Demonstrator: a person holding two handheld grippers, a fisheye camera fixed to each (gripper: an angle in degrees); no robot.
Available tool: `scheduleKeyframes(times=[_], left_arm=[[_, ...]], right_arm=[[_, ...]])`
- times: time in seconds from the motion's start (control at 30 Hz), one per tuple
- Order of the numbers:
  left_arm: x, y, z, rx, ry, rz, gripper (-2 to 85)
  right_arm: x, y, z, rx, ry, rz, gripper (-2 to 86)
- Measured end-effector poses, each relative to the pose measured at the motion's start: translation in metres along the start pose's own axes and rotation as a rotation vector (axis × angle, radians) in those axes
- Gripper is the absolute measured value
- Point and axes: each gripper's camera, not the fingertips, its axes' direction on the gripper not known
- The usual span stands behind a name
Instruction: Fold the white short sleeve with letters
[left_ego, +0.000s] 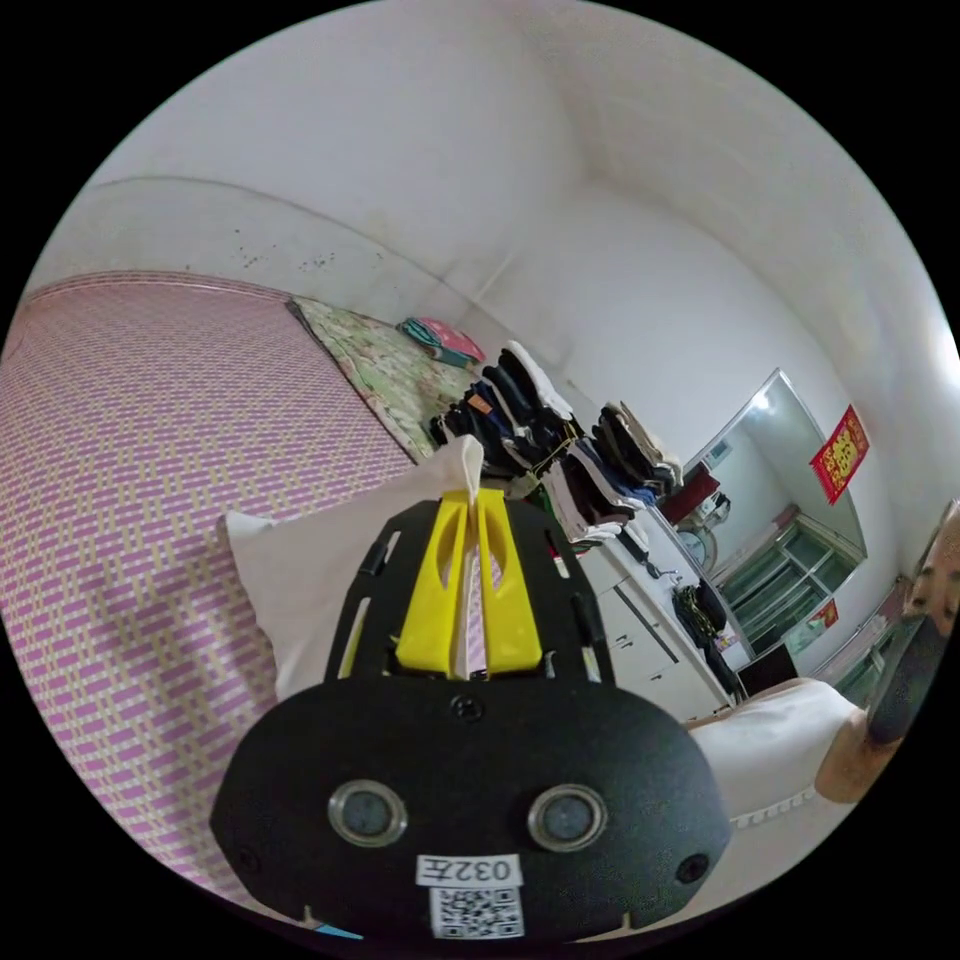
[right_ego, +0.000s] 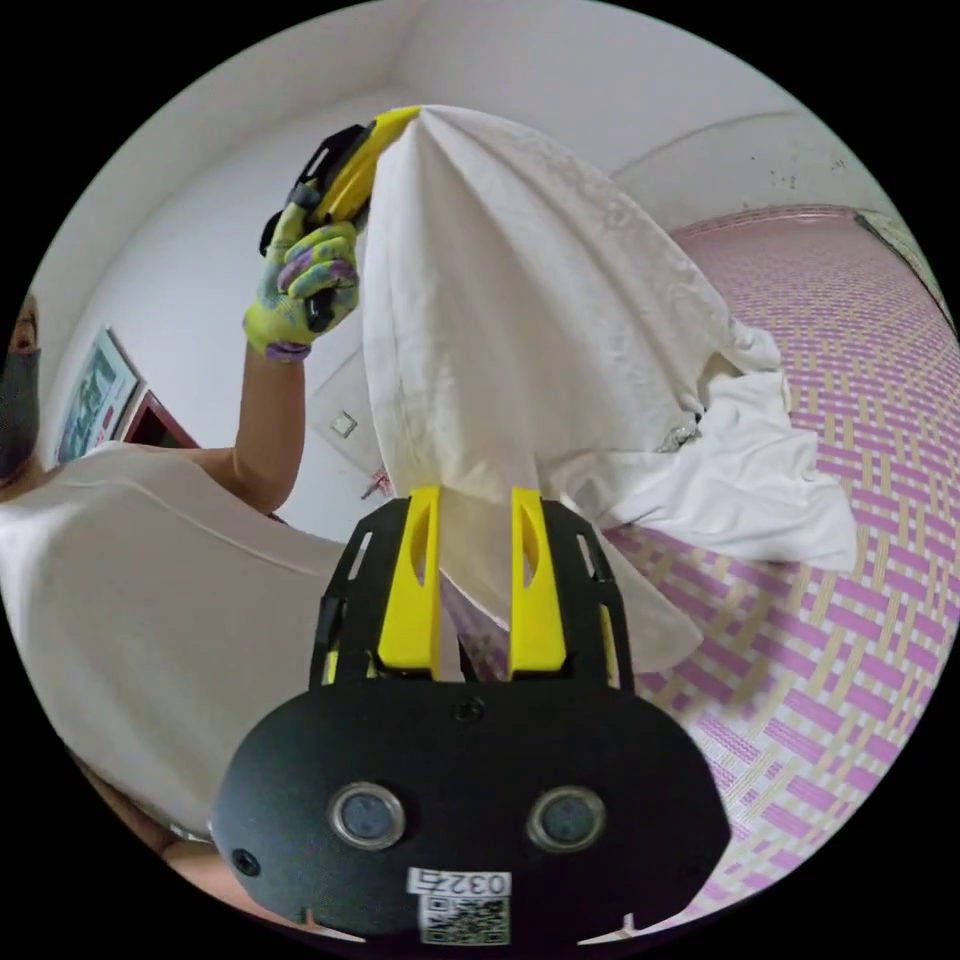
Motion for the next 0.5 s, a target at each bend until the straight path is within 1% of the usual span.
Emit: scheduleKeyframes(times=[0.17, 0.3, 0.43, 0.5], left_arm=[[0.019, -0.003, 0.013, 0.001, 0.035, 0.024, -1.5], [0.029, -0.003, 0.010, 0.023, 0.065, 0.044, -1.4], [0.037, -0.003, 0.009, 0.052, 0.056, 0.038, -1.4], [0.041, -0.002, 0.011, 0.064, 0.056, 0.031, -1.4]], right_arm=[[0.021, 0.047, -0.053, 0.127, -0.069, 0.010, 11.0], [0.041, 0.090, -0.104, 0.201, 0.025, 0.070, 11.1], [0.061, 0.135, -0.148, 0.256, 0.014, 0.115, 12.0], [0.062, 0.152, -0.157, 0.247, 0.048, 0.124, 12.8]])
